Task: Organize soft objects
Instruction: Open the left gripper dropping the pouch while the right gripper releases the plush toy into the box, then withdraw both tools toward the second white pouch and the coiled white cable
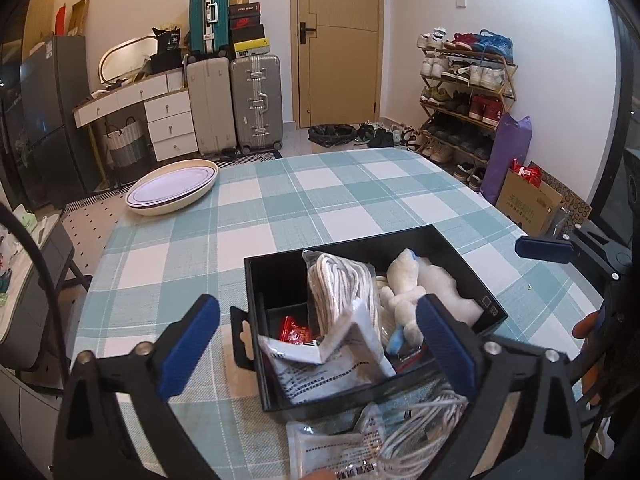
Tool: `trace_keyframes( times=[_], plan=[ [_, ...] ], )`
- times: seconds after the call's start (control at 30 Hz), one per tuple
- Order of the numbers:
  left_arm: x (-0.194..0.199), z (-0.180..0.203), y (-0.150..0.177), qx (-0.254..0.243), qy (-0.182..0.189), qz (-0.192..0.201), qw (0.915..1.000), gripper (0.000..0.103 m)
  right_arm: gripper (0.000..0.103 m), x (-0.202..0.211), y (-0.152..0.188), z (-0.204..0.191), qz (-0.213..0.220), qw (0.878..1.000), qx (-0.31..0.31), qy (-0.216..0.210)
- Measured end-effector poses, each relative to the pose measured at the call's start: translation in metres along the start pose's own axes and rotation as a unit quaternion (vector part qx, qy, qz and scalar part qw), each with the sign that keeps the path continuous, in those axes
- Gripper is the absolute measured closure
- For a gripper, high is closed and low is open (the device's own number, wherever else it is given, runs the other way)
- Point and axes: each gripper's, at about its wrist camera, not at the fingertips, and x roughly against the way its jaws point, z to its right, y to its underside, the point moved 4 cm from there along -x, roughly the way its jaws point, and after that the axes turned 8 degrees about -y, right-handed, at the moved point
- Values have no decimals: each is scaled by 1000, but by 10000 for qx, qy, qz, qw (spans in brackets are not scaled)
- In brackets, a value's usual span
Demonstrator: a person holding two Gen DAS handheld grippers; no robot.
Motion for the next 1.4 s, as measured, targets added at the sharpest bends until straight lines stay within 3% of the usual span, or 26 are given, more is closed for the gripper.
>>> trace_keyframes(
  times=[0.3,0.6,0.97,1.4],
  plan=[
    [22,-24,24,281,-114,43,9995,0,1,11,27,5,-10,9977,-666,-77],
    [29,-35,54,390,-366,-9,9986,0,1,10,45,-14,-174,9977,-577,-307],
    [30,-36,65,331,-460,-124,9983,0,1,-3,51,-19,-367,9953,-801,-393],
    [26,-42,80,280,-618,-273,9973,0,1,-23,61,-1,-739,9893,-1259,-35]
  ],
)
